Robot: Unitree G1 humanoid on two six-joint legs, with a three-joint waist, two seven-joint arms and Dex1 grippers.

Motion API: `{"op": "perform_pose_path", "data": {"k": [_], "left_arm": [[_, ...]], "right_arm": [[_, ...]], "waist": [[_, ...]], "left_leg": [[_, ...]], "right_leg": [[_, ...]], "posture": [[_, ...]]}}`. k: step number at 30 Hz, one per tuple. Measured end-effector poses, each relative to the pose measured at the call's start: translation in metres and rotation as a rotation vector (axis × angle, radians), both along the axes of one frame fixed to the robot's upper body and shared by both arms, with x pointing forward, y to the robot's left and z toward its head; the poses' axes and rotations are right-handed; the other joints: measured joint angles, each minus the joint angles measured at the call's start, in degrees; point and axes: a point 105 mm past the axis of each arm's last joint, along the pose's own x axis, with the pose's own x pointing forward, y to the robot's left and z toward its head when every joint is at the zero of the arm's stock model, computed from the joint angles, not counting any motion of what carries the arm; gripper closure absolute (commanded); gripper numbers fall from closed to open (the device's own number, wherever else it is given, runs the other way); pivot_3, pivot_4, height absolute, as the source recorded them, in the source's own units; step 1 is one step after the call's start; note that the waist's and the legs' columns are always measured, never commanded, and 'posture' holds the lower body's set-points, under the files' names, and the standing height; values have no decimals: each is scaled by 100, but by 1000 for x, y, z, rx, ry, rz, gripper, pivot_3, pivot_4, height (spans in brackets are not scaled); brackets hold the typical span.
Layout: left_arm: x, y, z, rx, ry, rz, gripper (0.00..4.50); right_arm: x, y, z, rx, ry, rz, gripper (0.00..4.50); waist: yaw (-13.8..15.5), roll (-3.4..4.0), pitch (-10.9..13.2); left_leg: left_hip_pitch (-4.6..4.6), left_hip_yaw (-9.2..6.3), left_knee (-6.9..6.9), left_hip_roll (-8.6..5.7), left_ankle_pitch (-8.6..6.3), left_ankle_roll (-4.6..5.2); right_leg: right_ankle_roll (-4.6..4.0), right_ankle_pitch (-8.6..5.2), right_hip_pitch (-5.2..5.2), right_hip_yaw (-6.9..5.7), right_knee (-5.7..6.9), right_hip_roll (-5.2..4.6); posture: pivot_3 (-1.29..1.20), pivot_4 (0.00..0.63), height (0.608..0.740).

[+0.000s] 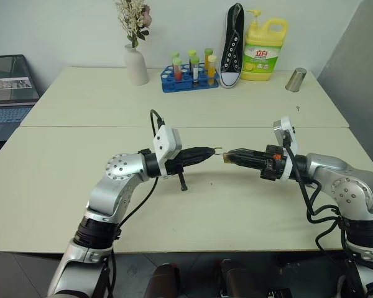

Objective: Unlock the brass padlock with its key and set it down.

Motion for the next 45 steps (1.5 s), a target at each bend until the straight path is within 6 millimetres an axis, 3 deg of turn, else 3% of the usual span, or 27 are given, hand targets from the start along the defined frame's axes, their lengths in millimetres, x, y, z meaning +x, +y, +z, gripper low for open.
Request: {"op": "perform_pose_path", "data": {"k": [5,13,19,28,36,40,41,45], "left_arm": [[-13,34,-23,277,-212,-65,2656],[-32,40,-39,398,-293,-207,194],[-30,41,-42,390,-257,-183,154],[-30,39,-44,391,-263,-177,154],[-31,36,-46,386,-253,-183,154],[-28,35,-47,350,-188,-150,154],[-26,35,-48,339,-150,-137,154],[-22,41,-55,330,-2,-87,154]], "right_arm": [[0,-11,-15,13,133,-57,4392],[-6,5,-39,51,318,-79,4392],[5,8,-75,21,494,-223,4393],[5,9,-94,-42,579,-267,4393],[3,-3,-97,-105,575,-278,1695],[-3,-24,-91,-174,515,-290,212],[-7,-29,-89,-185,495,-285,37],[-18,-46,-86,-283,371,-261,37]], "waist": [[16,3,2],[15,3,2],[5,5,3],[3,5,3],[5,5,3],[32,5,3],[32,4,2],[4,6,4]], "left_leg": [[-1,3,-3,0,0,0],[-3,2,-1,3,0,0],[-4,1,-2,3,0,0],[-3,3,-3,3,0,1],[-3,2,-3,3,0,1],[-6,-1,-1,-2,0,1],[-6,-1,0,-1,-1,1],[-4,0,-4,2,-1,1]], "right_leg": [[-26,8,-1,2,-2,-3],[-5,-4,-1,3,-4,-6],[-4,-5,-2,4,-2,-3],[-3,-5,-3,3,-3,-2],[-3,-5,-2,2,-4,-2],[-2,-6,0,-1,-8,-6],[-1,-6,0,-2,-8,-6],[-1,-6,-3,-4,-8,-1]], "posture": [[0,150,740],[0,150,740],[0,150,740],[0,150,740],[0,150,740],[0,150,740],[0,150,740],[0,150,740]]}}
